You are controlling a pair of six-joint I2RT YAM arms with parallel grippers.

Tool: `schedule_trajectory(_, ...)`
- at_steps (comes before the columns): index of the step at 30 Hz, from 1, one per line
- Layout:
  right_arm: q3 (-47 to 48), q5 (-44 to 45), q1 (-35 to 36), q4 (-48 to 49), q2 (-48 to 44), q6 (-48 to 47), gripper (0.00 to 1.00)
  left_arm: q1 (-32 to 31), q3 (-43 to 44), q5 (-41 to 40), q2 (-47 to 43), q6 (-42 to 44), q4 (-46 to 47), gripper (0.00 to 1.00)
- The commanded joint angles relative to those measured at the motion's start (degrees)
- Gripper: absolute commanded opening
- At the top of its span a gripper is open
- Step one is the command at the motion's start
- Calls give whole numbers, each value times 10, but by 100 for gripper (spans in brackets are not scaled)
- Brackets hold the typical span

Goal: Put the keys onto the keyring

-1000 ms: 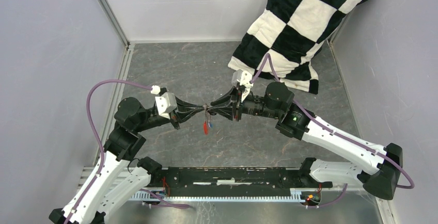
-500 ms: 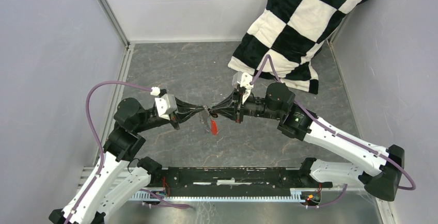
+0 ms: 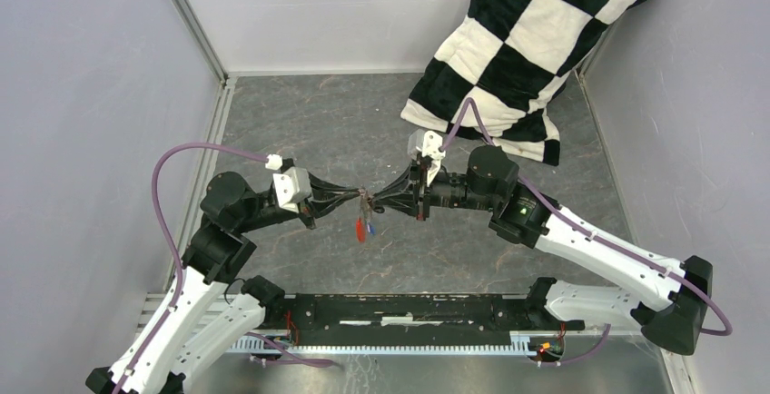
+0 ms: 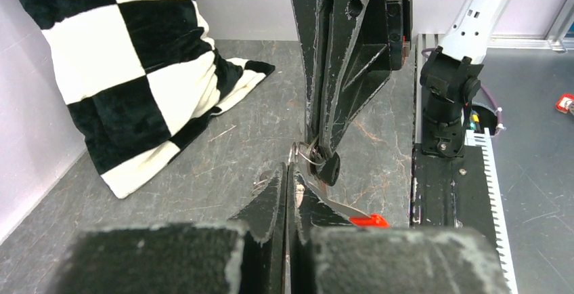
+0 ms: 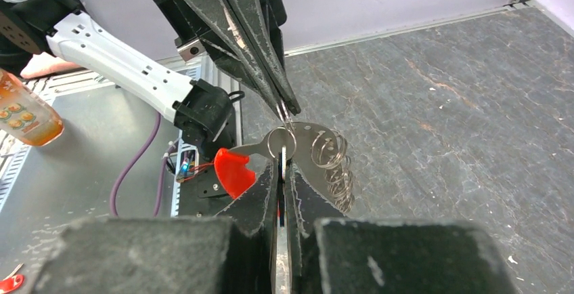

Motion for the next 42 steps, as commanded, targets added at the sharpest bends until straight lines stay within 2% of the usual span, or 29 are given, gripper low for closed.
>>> schedule_trajectory(1,4,-35,0,0,6,1,8,1,13,16,-1,30,20,2)
schedule_trajectory(3,9,-39,1,-8,8,0,8,1,16,20,-1,36,17,2)
schedule_trajectory(8,5,-61,0,-5,8,2,18,1,19,26,-1,51,6,2)
schedule_trajectory(10,7,-68,0,-5,10,2,25,1,20,32,-1,52,6,2)
schedule_trajectory(12,15,-62,1,-14,10,-7,37,1,22,44,2,53,1,2)
schedule_trajectory(17,57,-23,-9,-65,-7,-68,58,1,38,90,12,77,-37,2)
schedule_trajectory(22,72,-26,-13,-57,-12,-121,65,1,40,124,16,87,-51,2)
schedule_trajectory(25,84,-67,-13,-47,10,-121,61,1,45,126,19,89,-54,2)
schedule_trajectory(29,85,-114,-12,-37,34,-113,50,1,49,123,18,91,-56,2)
schedule_trajectory(38,77,-135,-13,-18,45,-102,36,1,47,121,13,92,-59,2)
schedule_trajectory(40,74,-143,-13,-9,49,-92,35,0,47,121,13,93,-59,2)
schedule_trajectory(42,75,-149,-13,-12,52,-92,42,1,47,120,12,92,-60,2)
